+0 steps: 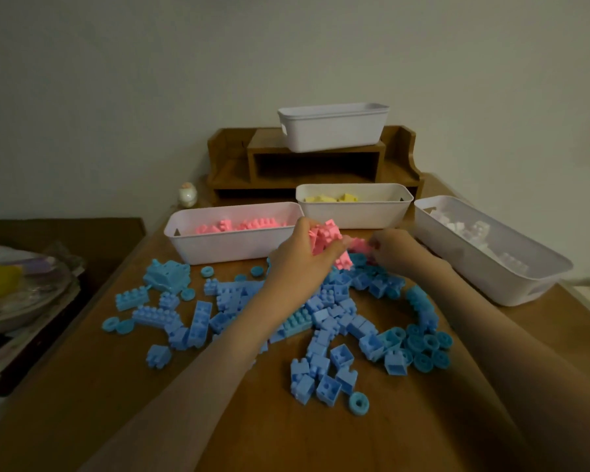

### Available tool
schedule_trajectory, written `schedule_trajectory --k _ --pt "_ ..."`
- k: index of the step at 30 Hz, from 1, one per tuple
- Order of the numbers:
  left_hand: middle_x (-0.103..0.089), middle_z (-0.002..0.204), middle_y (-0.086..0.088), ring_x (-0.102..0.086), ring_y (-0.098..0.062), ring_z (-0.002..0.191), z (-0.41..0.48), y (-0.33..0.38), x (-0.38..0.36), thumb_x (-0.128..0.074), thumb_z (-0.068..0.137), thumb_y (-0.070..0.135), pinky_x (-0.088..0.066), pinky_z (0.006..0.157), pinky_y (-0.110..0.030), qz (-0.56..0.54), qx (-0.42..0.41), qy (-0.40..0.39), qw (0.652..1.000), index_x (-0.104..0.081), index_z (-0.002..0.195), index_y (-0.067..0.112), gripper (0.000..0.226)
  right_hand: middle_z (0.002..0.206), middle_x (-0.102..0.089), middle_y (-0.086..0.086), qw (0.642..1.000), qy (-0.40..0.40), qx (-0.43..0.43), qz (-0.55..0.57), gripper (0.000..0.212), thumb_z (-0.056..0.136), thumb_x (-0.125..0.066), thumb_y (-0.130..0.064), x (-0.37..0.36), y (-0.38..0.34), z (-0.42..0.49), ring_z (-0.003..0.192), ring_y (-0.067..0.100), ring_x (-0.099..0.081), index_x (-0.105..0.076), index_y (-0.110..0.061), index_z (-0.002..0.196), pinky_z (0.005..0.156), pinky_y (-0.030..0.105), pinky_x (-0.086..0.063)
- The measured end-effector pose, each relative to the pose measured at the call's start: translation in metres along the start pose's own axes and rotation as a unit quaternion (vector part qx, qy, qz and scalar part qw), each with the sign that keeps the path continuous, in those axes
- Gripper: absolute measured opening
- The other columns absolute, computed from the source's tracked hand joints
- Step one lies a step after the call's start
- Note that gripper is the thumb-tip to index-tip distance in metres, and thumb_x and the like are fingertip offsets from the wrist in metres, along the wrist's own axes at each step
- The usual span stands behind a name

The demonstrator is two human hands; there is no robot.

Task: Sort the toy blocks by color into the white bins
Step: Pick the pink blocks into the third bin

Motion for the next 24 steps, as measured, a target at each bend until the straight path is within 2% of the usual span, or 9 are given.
schedule_trajectory --k 3,6,8,11,14,17,20,22,24 --pt "-0.065 0.097 0.001 -0.063 -0.020 0.087 0.006 0.000 0.012 -0.059 0.085 0.051 -0.050 0.083 -0.043 0.035 -0.005 -0.010 0.999 -0.044 0.105 0.021 0.039 0.100 -0.064 0.010 1.000 0.010 -0.004 0.020 0.033 0.096 -0.047 -0.034 -0.001 -0.001 0.005 0.089 0.021 -0.059 -0.060 -0.008 0.112 0.080 0.032 -0.049" --pt "-0.063 0.097 0.003 -0.060 -0.021 0.094 0.014 -0.004 0.032 -0.059 0.087 0.045 -0.046 0.089 -0.043 0.072 -0.011 -0.011 0.997 -0.041 0.108 0.021 0.036 0.100 -0.063 0.011 0.999 0.037 0.014 0.025 0.035 0.093 -0.053 -0.037 0.005 -0.002 0.003 0.091 0.025 -0.060 -0.059 -0.006 0.107 0.077 0.032 -0.049" --pt "-0.059 0.092 0.008 -0.054 -0.022 0.102 0.022 -0.008 0.055 -0.059 0.088 0.043 -0.038 0.091 -0.039 0.126 -0.024 0.020 0.992 -0.039 0.106 0.023 0.033 0.099 -0.064 0.011 0.995 0.076 0.034 0.048 0.039 0.093 -0.051 -0.041 0.019 -0.008 0.000 0.090 0.024 -0.059 -0.060 -0.004 0.103 0.073 0.031 -0.046" --pt "-0.050 0.090 0.010 -0.047 -0.022 0.104 0.037 -0.017 0.093 -0.061 0.088 0.039 -0.027 0.080 -0.031 0.189 -0.036 0.073 0.978 -0.037 0.103 0.024 0.032 0.102 -0.062 0.004 0.986 0.126 0.068 0.081 0.048 0.093 -0.045 -0.051 0.042 -0.031 0.000 0.090 0.020 -0.058 -0.059 -0.008 0.108 0.076 0.031 -0.049" --pt "-0.049 0.098 0.003 -0.044 -0.025 0.103 0.053 -0.031 0.117 -0.062 0.088 0.033 -0.019 0.075 -0.029 0.239 -0.025 0.084 0.967 -0.042 0.110 0.015 0.035 0.109 -0.058 0.004 0.976 0.140 0.147 0.079 0.035 0.091 -0.054 -0.037 0.052 -0.074 0.003 0.092 0.016 -0.053 -0.056 -0.011 0.115 0.077 0.028 -0.044" --pt "-0.056 0.109 -0.006 -0.049 -0.030 0.110 0.069 -0.048 0.123 -0.063 0.088 0.028 -0.024 0.080 -0.033 0.268 -0.005 0.067 0.961 -0.042 0.115 0.010 0.038 0.112 -0.054 0.008 0.963 0.160 0.207 0.069 0.034 0.086 -0.058 -0.021 0.049 -0.123 0.009 0.095 0.020 -0.052 -0.055 -0.009 0.117 0.077 0.026 -0.039" --pt "-0.058 0.117 -0.009 -0.050 -0.029 0.114 0.081 -0.070 0.120 -0.057 0.091 0.028 -0.024 0.083 -0.036 0.328 0.012 0.023 0.944 -0.039 0.121 0.011 0.039 0.122 -0.049 0.013 0.961 0.118 0.236 0.082 0.042 0.086 -0.057 -0.018 0.027 -0.161 0.022 0.108 0.027 -0.052 -0.049 -0.009 0.126 0.085 0.028 -0.039" --pt "-0.053 0.129 -0.007 -0.047 -0.029 0.122 0.087 -0.088 0.120 -0.052 0.092 0.040 -0.025 0.091 -0.038 0.352 0.030 -0.024 0.935 -0.033 0.134 0.015 0.053 0.138 -0.041 0.012 0.968 0.047 0.241 0.060 0.055 0.089 -0.056 -0.031 0.003 -0.179 0.032 0.122 0.030 -0.045 -0.037 -0.015 0.139 0.101 0.040 -0.037" --pt "-0.038 0.146 -0.004 -0.038 -0.026 0.132 0.088 -0.102 0.118 -0.044 0.090 0.056 -0.025 0.103 -0.042 0.367 0.032 -0.066 0.927 -0.024 0.143 0.019 0.068 0.147 -0.033 0.009 0.969 -0.008 0.246 0.009 0.064 0.091 -0.050 -0.045 -0.016 -0.186 0.037 0.131 0.031 -0.036 -0.026 -0.022 0.145 0.108 0.047 -0.029"
Point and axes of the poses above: each hand's wrist, its own z-axis towards the middle knuckle, its own x-axis out of the back of the hand, y = z × x, the point moved 8 cm from there along z, towards the middle knuckle
